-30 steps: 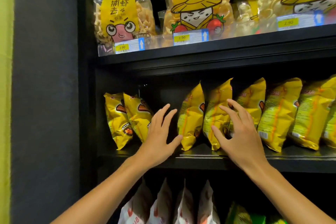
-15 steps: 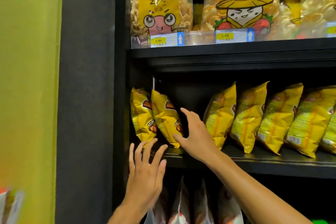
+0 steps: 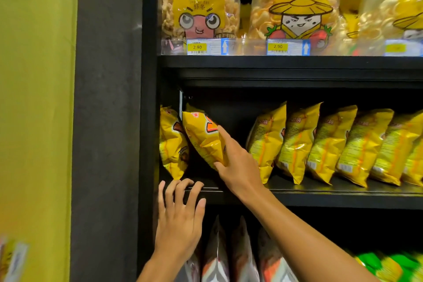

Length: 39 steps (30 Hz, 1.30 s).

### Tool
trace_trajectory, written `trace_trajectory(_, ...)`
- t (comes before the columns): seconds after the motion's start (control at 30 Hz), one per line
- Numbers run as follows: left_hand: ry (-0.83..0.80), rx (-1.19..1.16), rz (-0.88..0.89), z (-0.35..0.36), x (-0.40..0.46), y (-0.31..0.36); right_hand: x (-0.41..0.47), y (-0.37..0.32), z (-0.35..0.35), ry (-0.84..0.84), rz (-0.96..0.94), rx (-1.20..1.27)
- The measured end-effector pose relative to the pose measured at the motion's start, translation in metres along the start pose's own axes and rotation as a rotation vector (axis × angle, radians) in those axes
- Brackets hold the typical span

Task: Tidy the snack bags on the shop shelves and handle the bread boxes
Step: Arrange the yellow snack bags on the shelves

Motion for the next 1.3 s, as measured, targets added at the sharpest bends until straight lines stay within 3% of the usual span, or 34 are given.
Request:
trace_trajectory(0.33, -0.030, -0.214, -0.053, -0.009, 0.005, 0.004, -0.099, 0.029, -0.106, 0.136, 0.092, 0.246)
trace_trajectory(0.5, 0.023, -0.689, -0.137, -0.045, -0.004, 0.055, -0.153, 0.042, -0.134, 0.140, 0.110, 0.305)
trace_trajectory(0.67, -0.092, -1.159, -0.204, -0.080, -0.028, 0.132, -0.200, 0.055, -0.140, 0.155, 0.144, 0.334)
trace_trajectory(0.8, -0.206, -1.368, -0.263, -0.086, -0.067, 0.181, -0.234, 0.066, -0.141, 0.162, 0.178, 0.333)
trace_trajectory(0.93, -0.271, -1.434, -0.450, -0.074, -0.110, 0.206, -0.280, 0.065, -0.134, 0.116, 0.115, 0.361)
trace_trajectory(1.1, -0.120, -1.500, -0.758, -0.069, -0.155, 0.207, -0.340, 0.057, -0.123, 0.040, -0.056, 0.397)
trace_trajectory(1.2, -0.079, -1.452, -0.922, -0.066, -0.181, 0.195, -0.369, 0.060, -0.112, -0.057, -0.043, 0.468)
trace_trajectory(1.3, -0.108, -1.410, -1.038, -0.060, -0.209, 0.185, -0.385, 0.073, -0.117, -0.063, 0.088, 0.594)
Point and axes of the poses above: each hand's wrist, its own x-axis towards the middle knuckle, its own z-axis out of the palm, y = z × x, the point moved 6 cm from there along x, towards the middle knuckle, and after that the axes turned 10 degrees about -x, right-handed, at the moved point
